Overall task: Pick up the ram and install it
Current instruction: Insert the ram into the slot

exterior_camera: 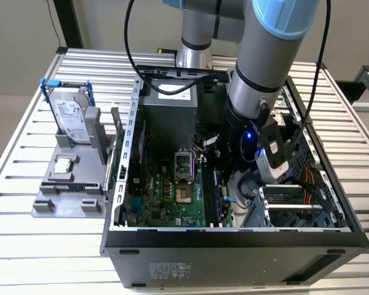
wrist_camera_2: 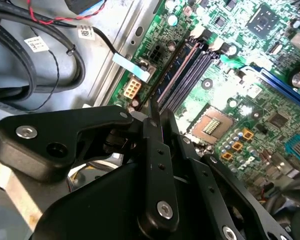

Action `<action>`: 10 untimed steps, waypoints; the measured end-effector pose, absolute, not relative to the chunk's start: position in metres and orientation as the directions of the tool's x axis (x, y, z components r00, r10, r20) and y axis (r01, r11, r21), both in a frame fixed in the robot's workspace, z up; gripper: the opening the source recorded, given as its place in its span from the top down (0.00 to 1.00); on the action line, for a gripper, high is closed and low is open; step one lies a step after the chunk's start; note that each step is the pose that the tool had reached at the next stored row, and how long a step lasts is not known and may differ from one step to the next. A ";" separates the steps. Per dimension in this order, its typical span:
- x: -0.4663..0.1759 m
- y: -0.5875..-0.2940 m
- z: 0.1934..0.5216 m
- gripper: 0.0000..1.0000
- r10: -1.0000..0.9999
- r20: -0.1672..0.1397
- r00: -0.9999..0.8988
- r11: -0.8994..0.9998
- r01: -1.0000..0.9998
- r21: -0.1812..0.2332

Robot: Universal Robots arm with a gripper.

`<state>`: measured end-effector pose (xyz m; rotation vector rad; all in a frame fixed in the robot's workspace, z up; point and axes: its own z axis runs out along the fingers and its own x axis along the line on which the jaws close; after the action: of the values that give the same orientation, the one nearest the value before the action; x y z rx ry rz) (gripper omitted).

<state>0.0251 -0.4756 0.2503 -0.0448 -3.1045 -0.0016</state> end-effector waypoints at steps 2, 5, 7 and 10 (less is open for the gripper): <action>0.025 -0.476 0.254 0.00 0.029 0.037 -0.999 1.000 0.029 0.000; 0.025 -0.476 0.259 0.00 0.029 0.037 -0.999 1.000 0.029 0.000; 0.025 -0.476 0.259 0.00 0.029 0.037 -0.999 1.000 0.029 0.001; 0.025 -0.476 0.259 1.00 0.029 0.037 -0.999 1.000 0.029 0.001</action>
<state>0.0251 -0.4756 0.2595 -0.0446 -3.1043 -0.0017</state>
